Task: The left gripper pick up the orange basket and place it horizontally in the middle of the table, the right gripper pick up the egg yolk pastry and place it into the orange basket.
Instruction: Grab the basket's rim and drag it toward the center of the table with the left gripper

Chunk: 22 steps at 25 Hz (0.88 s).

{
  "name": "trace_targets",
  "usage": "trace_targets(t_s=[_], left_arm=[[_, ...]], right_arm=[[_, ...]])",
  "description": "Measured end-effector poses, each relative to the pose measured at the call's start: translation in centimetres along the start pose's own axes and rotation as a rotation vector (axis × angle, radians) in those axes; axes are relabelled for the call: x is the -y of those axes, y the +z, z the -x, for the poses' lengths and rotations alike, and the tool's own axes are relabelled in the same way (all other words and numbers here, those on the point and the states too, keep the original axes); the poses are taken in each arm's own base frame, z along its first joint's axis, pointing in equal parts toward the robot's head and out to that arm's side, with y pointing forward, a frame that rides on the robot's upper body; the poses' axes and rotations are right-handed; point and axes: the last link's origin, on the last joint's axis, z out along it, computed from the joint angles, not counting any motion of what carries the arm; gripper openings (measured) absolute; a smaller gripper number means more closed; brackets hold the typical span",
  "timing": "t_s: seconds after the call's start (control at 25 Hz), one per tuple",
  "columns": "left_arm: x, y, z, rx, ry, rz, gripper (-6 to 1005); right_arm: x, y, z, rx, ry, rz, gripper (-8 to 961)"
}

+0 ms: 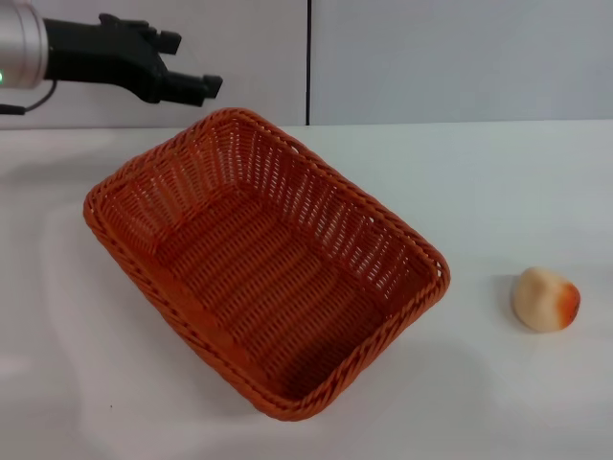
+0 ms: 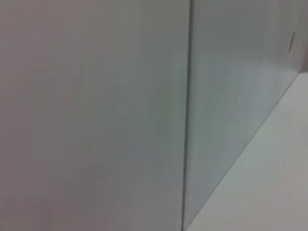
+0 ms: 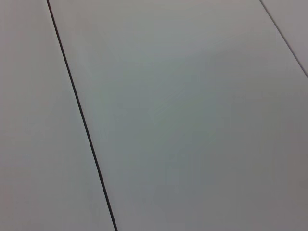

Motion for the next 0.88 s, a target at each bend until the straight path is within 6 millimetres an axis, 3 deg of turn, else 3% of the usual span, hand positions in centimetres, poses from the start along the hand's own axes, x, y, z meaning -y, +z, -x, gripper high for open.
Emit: trace_targets(t_s=[0.44,0.88], left_arm=[[-0.8,2.6,2.5,0.105,-0.006,-0.007,768],[-0.7,4.0,3.8,0.138,-0.021,-0.036,756]], right_arm=[[0.0,-0.2,-0.1,-0.004,0.006,-0.006,621],[0.0,-0.3,-0.1,-0.006,0.008,-0.005,618]])
